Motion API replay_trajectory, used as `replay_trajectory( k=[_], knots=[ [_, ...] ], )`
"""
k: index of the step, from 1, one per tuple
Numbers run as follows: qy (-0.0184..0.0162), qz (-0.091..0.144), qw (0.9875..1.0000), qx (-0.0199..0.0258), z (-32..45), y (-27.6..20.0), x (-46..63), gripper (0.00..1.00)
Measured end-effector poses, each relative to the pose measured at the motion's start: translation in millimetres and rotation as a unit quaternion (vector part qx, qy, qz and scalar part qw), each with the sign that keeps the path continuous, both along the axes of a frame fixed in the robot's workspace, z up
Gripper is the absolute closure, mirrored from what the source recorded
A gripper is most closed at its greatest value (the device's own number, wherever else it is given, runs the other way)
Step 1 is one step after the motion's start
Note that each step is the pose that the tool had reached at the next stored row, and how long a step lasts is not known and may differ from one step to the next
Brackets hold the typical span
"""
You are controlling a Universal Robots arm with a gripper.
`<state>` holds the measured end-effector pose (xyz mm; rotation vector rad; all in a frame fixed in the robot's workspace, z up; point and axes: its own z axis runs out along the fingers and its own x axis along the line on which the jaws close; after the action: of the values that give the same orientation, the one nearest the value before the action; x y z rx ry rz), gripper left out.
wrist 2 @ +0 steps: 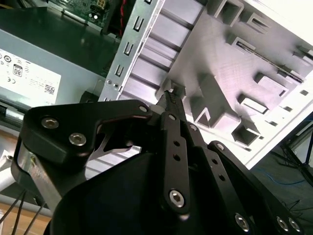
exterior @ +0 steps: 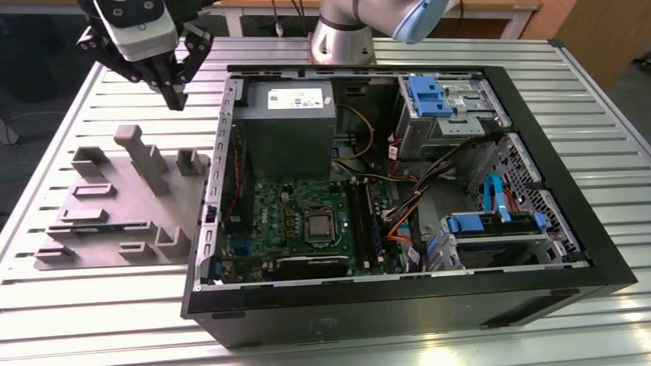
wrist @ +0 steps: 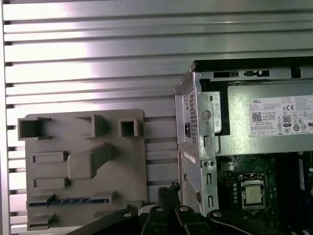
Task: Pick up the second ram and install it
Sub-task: 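Reach for the second ram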
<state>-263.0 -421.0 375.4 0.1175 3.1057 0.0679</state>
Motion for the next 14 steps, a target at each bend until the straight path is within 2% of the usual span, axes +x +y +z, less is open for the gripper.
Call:
replay_trajectory(
  k=[14],
  knots=[
    [0.0000, 0.000, 1.0000, 0.0000, -9.3, -11.4, -19.9, 0.89]
  ],
)
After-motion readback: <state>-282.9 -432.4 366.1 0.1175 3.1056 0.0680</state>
